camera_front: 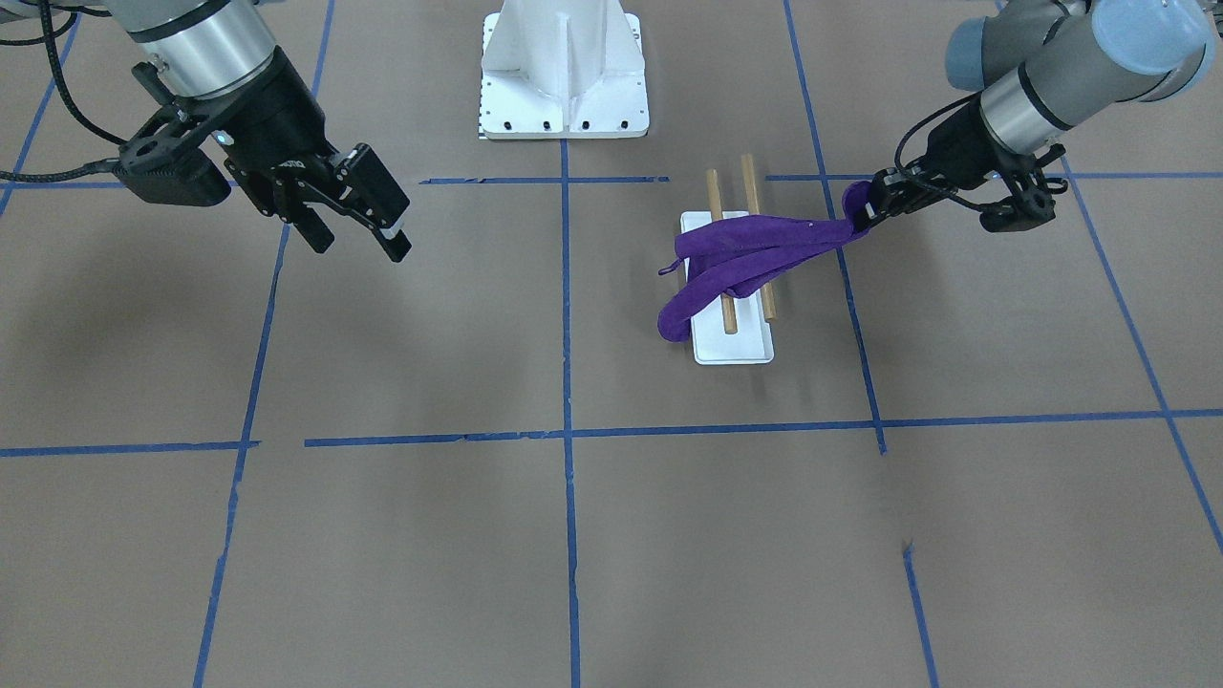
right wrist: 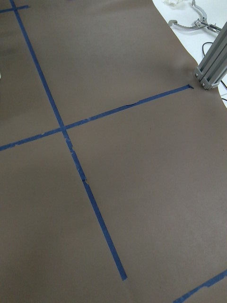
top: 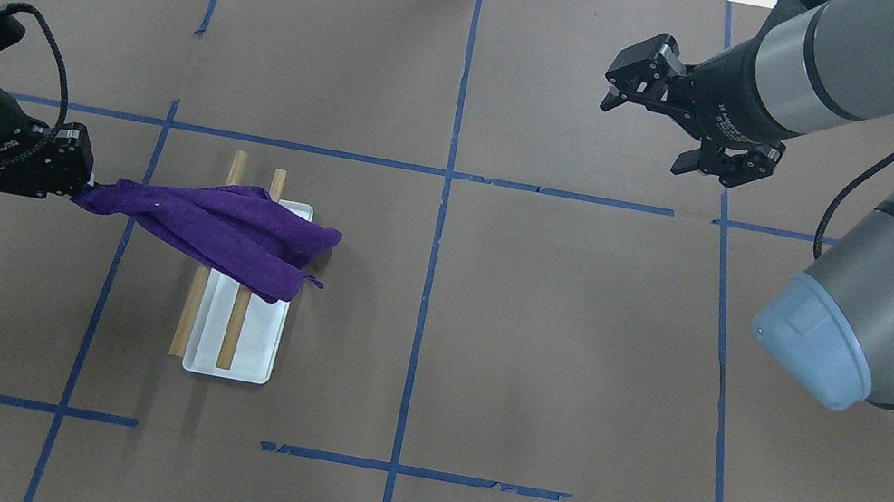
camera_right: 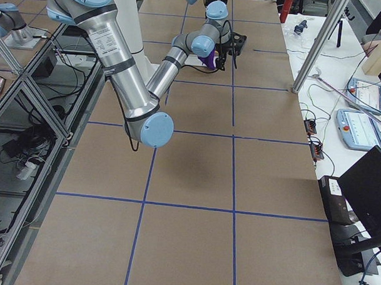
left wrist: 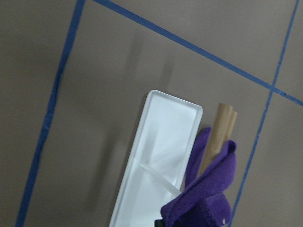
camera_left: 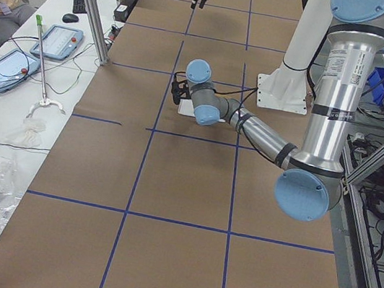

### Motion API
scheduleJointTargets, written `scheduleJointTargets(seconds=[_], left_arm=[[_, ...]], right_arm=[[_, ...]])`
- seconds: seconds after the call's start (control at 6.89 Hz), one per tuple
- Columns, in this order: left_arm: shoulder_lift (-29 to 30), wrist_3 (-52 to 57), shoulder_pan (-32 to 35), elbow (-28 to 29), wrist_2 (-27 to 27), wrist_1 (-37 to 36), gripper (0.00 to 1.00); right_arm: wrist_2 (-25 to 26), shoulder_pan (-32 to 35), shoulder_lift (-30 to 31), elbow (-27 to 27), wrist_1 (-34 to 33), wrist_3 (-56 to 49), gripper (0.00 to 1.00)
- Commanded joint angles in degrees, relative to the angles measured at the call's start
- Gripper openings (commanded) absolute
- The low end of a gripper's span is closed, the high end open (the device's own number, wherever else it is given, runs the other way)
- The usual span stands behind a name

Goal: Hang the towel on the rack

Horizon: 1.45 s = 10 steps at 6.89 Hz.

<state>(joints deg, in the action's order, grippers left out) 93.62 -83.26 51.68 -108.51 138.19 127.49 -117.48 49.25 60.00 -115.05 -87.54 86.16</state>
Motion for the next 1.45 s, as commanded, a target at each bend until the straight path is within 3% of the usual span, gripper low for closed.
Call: scheduleJointTargets(seconds=[0.0,0.15,0.58,0.87,1.16,1.31], left_arm=[[0.08,0.29,-0.18,3.11,-0.29,1.61,0.76],[0.16,-0.06,-0.18,4.43,-0.73,2.15,1.0],[0.69,-0.15,0.26,4.18,-0.73,2.15,1.0],[0.43,3.94,4.81,4.62,-2.48,1.98,1.0],[-1.58,21.21,9.9,8.29,-4.16,1.71,1.0],[-3.25,33.21,15.24,11.09,-4.16,1.54,1.0]], right_arm=[[0.06,0.58,0.03,1.32,0.0,-1.7,1.0],[0.15,0.58,0.03,1.41,0.0,-1.79,1.0],[0.15,1.46,0.9,2.11,0.0,-3.88,1.0],[-0.99,4.53,6.59,1.76,0.0,-12.72,1.0],[-2.39,9.87,15.97,1.76,-0.09,-29.12,1.0],[-2.84,13.29,23.51,1.85,-0.09,-44.26,1.0]])
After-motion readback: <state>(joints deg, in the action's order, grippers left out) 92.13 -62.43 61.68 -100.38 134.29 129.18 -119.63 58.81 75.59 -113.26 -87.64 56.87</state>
